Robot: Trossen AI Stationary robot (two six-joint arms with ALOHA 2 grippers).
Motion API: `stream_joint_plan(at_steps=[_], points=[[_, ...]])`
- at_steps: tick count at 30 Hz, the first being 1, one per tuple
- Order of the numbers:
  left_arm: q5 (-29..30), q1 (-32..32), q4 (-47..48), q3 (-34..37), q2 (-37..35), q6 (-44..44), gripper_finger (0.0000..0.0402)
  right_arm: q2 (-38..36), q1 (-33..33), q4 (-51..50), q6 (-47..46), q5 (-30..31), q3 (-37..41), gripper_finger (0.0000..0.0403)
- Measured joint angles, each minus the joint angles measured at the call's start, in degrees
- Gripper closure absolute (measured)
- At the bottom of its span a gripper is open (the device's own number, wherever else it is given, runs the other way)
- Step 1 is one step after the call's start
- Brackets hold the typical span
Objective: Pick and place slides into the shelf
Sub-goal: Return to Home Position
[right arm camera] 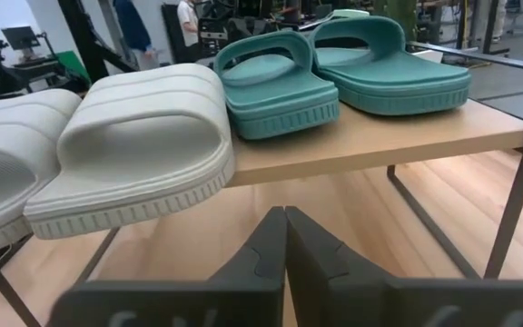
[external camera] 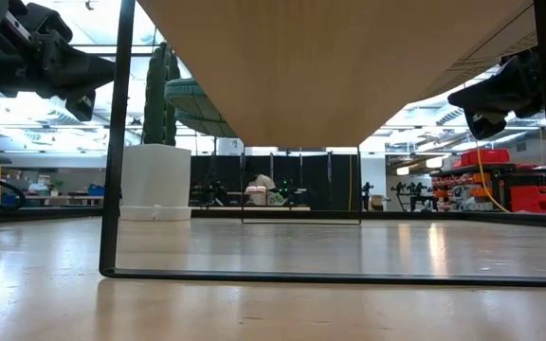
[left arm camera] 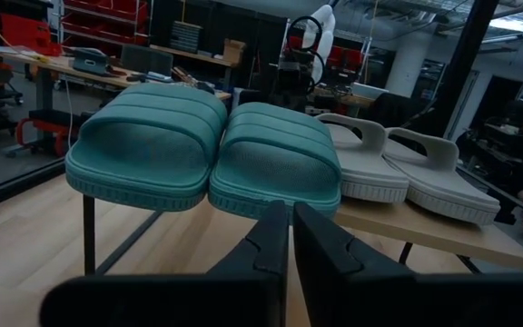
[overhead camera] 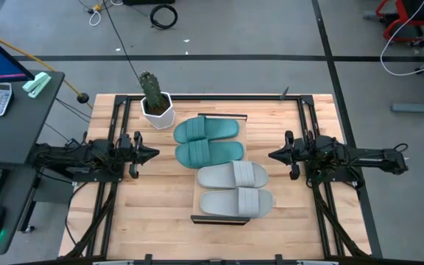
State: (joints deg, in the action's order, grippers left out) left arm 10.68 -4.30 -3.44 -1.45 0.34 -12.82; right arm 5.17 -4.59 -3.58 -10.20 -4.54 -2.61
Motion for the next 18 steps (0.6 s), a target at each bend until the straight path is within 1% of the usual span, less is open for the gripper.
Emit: stream_joint_plan(at_steps=[6,11,18], points=[[0.0,0.0,0.0,0.0,0.0,0.0,0.0373,0.0,0.0,0.0,0.0,0.0,0.0,0.0384],[0.0,0.0,0.0,0.0,0.0,0.0,0.0365,0.0,0.0,0.0,-0.1,0.0,0.0,0.0386],[0.0,0.0,0.0,0.0,0.0,0.0,0.0375,0.0,0.0,0.0,-0.1,0.0,0.0,0.0385]])
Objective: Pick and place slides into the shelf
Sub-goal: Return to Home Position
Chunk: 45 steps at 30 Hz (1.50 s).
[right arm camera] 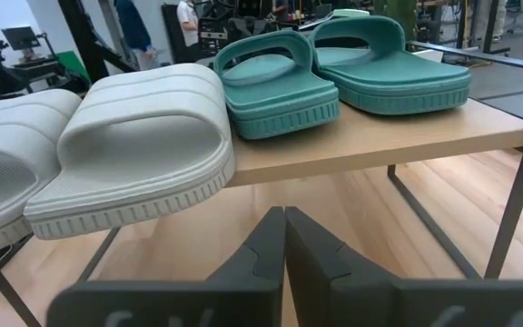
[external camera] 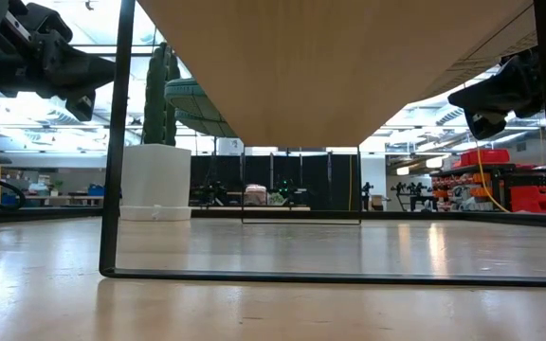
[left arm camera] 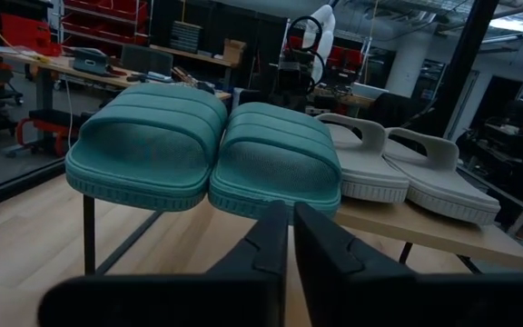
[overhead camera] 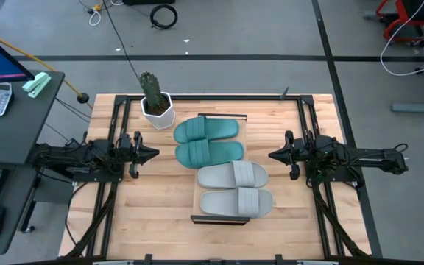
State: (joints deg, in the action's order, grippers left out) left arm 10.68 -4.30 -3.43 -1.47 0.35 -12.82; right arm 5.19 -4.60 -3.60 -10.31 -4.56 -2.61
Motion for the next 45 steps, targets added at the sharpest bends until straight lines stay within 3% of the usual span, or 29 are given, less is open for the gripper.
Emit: stream_joint_plan(at_steps=[45], points=[[0.0,0.0,0.0,0.0,0.0,0.0,0.0372,0.0,0.0,0.0,-0.1,0.0,0.1,0.0386]])
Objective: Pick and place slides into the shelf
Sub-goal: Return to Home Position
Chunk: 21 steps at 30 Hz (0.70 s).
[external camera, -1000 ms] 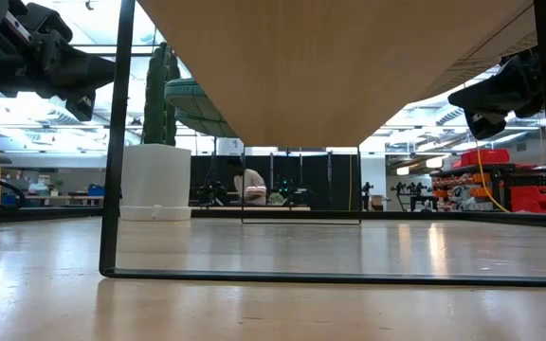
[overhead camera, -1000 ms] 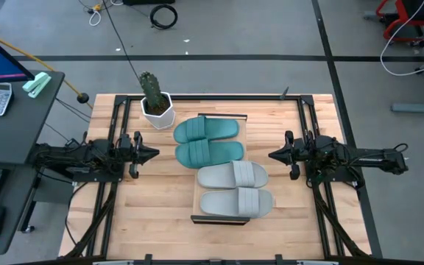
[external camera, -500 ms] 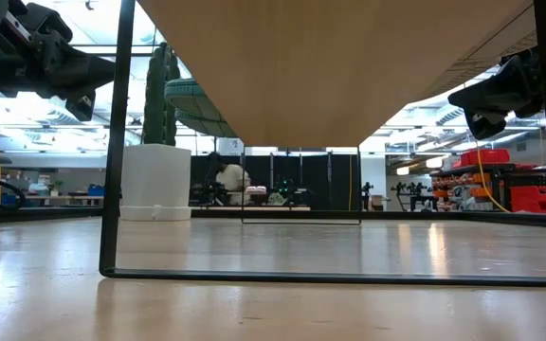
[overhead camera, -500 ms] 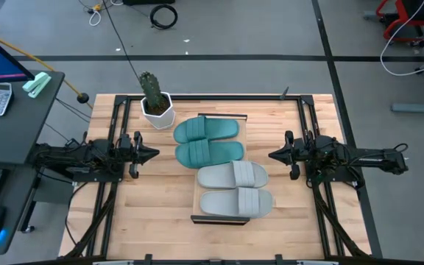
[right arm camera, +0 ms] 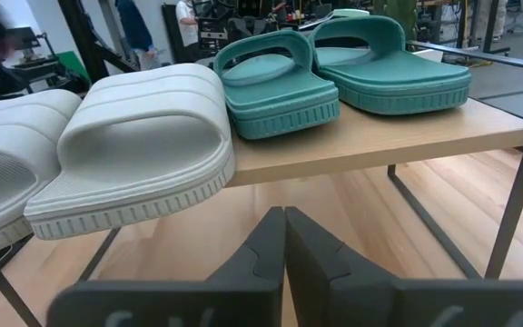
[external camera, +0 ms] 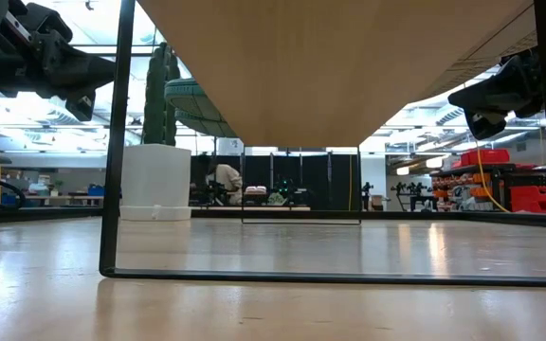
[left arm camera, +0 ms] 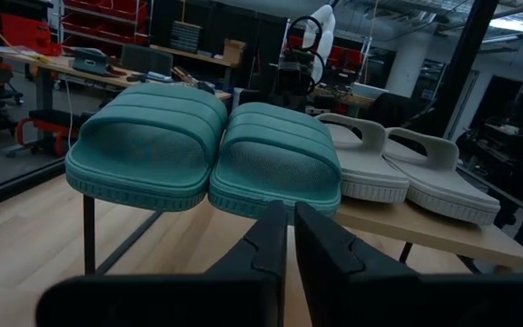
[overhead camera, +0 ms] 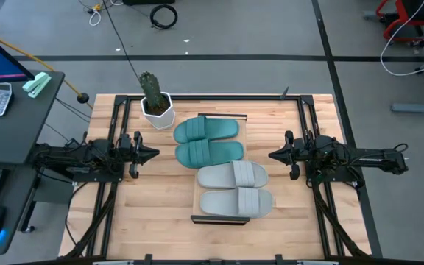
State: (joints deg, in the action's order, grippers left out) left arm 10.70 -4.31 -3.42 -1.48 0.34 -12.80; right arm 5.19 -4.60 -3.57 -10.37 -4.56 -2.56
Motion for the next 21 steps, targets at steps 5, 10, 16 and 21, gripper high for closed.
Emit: stream_joint_plan(at_steps=[5,10,16,21], points=[[0.0,0.0,0.0,0.0,0.0,0.0,0.0378,0.0,0.0,0.0,0.0,0.0,0.0,0.0386],[0.0,0.0,0.0,0.0,0.0,0.0,0.0371,0.0,0.0,0.0,0.0,0.0,0.0,0.0388],[0.0,0.0,0.0,0.0,0.0,0.0,0.0363,0.0,0.0,0.0,0.0,0.0,0.0,0.0385],[0.0,0.0,0.0,0.0,0.0,0.0,0.0367,0.0,0.0,0.0,0.0,0.0,0.0,0.0387]])
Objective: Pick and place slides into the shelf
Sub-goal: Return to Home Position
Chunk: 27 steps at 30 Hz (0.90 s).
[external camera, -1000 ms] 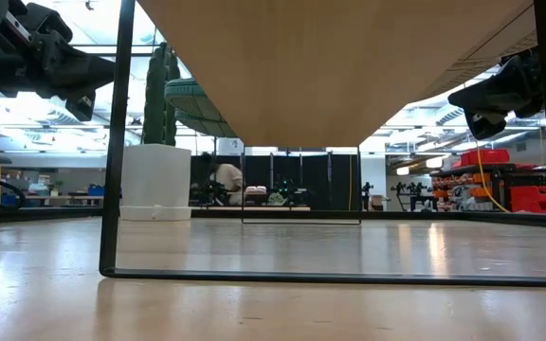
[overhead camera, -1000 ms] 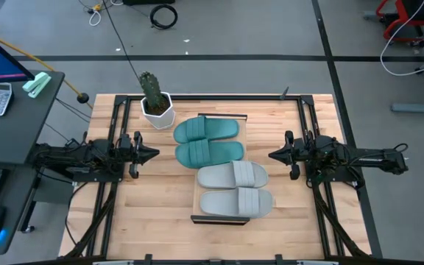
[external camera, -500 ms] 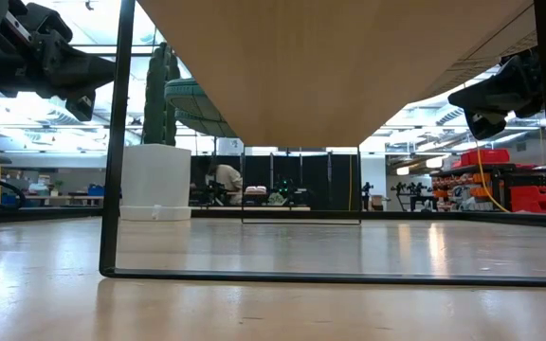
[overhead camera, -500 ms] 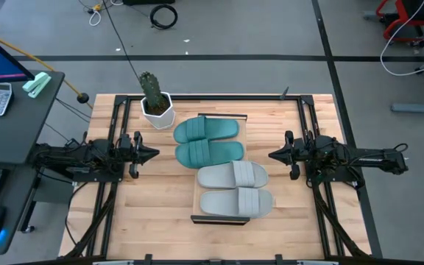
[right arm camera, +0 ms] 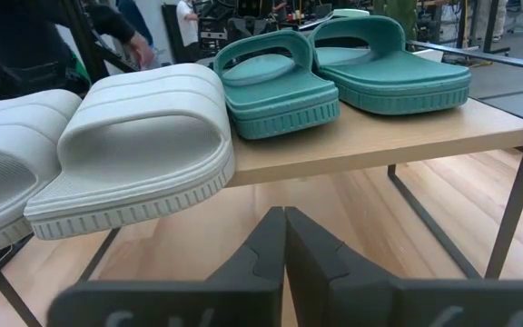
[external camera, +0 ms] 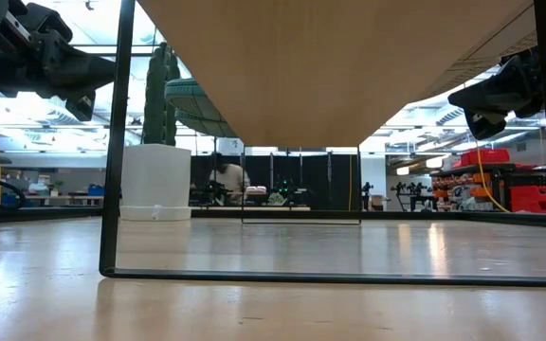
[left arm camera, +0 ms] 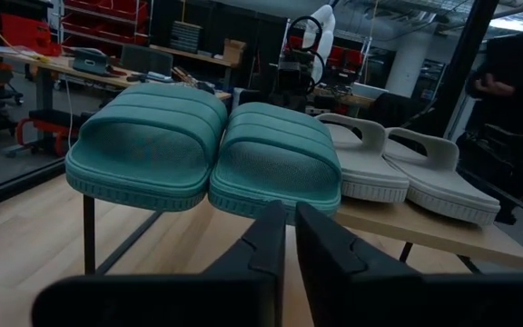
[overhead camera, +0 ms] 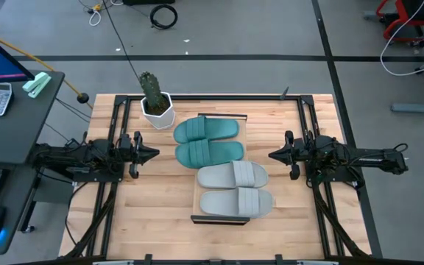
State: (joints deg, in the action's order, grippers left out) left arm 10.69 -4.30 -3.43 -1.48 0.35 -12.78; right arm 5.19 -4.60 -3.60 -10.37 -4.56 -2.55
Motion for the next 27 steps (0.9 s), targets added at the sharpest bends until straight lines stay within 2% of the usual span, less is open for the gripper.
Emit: stream_joint_plan(at_steps=[9,19,27], points=[[0.0,0.0,0.0,0.0,0.0,0.0,0.0378,0.0,0.0,0.0,0.0,0.0,0.0,0.0387],[0.0,0.0,0.0,0.0,0.0,0.0,0.0365,0.0,0.0,0.0,0.0,0.0,0.0,0.0387],[0.0,0.0,0.0,0.0,0.0,0.0,0.0378,0.0,0.0,0.0,0.0,0.0,0.0,0.0385]])
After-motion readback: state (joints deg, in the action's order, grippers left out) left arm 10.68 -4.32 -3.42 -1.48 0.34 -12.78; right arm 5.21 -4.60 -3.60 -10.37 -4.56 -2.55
